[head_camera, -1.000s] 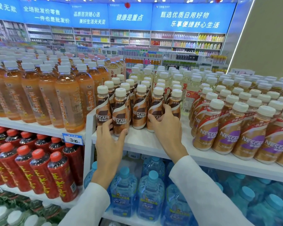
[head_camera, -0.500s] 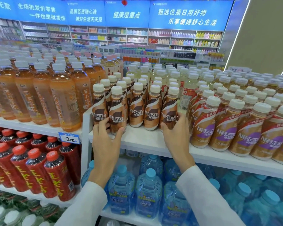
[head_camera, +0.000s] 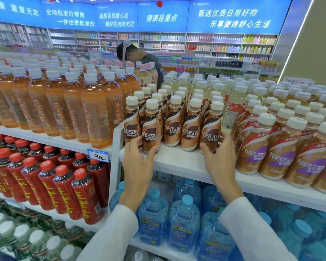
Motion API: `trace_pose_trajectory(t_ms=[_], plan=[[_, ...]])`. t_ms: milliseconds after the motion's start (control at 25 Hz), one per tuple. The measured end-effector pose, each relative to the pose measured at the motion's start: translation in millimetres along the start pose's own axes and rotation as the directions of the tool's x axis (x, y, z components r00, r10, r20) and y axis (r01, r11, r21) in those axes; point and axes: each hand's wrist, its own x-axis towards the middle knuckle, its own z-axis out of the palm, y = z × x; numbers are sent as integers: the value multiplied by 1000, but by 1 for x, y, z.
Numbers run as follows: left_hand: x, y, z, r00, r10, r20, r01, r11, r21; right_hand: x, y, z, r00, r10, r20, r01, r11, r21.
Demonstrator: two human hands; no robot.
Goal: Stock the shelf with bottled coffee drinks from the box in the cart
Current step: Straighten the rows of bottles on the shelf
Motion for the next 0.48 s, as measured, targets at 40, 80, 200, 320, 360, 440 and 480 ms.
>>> trace_pose_trajectory(t_ms=[40,80,200,320,360,440,480], plan=[[0,0,0,1000,4,1,-4,1000,0,0,0,0,1000,-2,2,2,1000,2],[0,-1,-1,1000,9,0,-9,1000,1,0,0,0,1000,-4,5,4,1000,1],[0,1,0,1000,5,-2,-5,1000,7,-1,0,-1,1000,0,21,1,1000,-16],[-4,0,-1,1000,-3,-28,3,1000,24,-7,-3,-5,998,3,59,-1,999,-33],[-5,-4,-1,999,-10,-30,11,1000,26,-10,-3,-6,998,-3,62,5,999,-44],[-12,-11,-1,1000,-2,-21,2,1000,19,-20,0,-10,997,-33,75,36,999,-37],[-16,-13,1,1000,-1,-12,1,1000,8,-24,1,-15,996,-43,78,45,999,-26]])
